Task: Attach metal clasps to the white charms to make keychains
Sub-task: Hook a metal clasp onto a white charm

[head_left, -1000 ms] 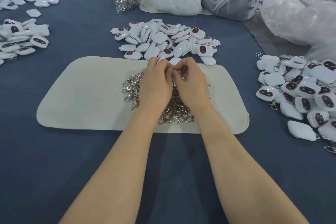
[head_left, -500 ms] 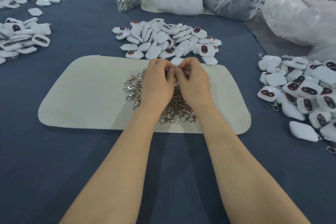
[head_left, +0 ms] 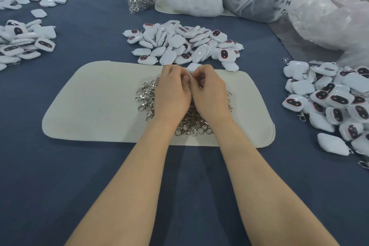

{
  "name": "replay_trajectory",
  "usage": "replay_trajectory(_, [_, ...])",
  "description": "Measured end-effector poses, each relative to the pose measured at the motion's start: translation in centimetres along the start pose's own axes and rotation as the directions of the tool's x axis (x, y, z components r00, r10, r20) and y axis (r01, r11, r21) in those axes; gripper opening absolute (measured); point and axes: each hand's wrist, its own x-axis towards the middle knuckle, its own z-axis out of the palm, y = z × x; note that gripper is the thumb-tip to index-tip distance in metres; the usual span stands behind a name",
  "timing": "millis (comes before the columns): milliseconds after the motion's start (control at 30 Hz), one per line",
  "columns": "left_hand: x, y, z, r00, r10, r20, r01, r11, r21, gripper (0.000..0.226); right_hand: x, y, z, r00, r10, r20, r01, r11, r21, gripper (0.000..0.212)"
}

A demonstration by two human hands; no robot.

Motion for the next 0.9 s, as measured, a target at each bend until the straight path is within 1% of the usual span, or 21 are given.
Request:
replay_trajectory(133, [0.05,-0.10,-0.11,1.000,-0.001,0.001,0.001,1.000,-0.017,0.013,-0.04,-0.11,-0.05,0.998,-0.064,-0.003,0.064,0.997,-0.041,0.008])
replay_trajectory(233, [0.12,-0.10,-0.11,1.000,-0.010,0.009,0.010,0.999,-0.040,0.013,-0.01,-0.12,-0.12,0.997,-0.078,-0.001,0.078,0.996,-0.046,0.007])
replay_trajectory(433, [0.22,-0.22,-0.04,1.000,0.015,0.022,-0.013,0.997,-0.074,0.012,-0.01,0.04,-0.26,0.998,-0.058,-0.018,0.058,0.998,0.003,0.004])
replay_trajectory(567, [0.23,-0.19,-0.06,1.000,-0.006,0.018,0.008,0.995,-0.103,0.011,0.09,0.11,-0.33,0.998,-0.056,0.002,0.056,0.998,0.015,0.008])
replay_trajectory(633, [0.20,-0.13,-0.06,1.000,-0.005,0.021,0.007,0.993,-0.117,0.009,0.12,0.18,-0.36,0.999,-0.038,-0.015,0.038,0.999,0.037,0.011])
replay_trajectory(733, [0.10,0.06,-0.16,1.000,0.001,0.030,0.003,0.989,-0.145,0.010,0.20,0.48,-0.55,0.998,0.007,-0.063,-0.003,0.998,0.059,0.007])
replay_trajectory(767, [0.01,0.17,-0.25,1.000,-0.001,0.029,0.006,0.986,-0.168,0.012,0.27,0.61,-0.63,0.997,0.020,-0.080,-0.015,0.998,0.059,0.005])
replay_trajectory(867, [-0.35,0.65,-0.64,0.999,-0.017,0.035,0.026,0.960,-0.278,0.034,0.47,0.83,-0.77,0.992,0.044,-0.116,-0.040,0.998,0.044,0.004])
replay_trajectory(900, [-0.41,0.75,-0.69,0.999,-0.024,0.046,0.037,0.952,-0.303,0.038,0.50,0.84,-0.77,0.992,0.046,-0.118,-0.042,0.999,0.035,0.004])
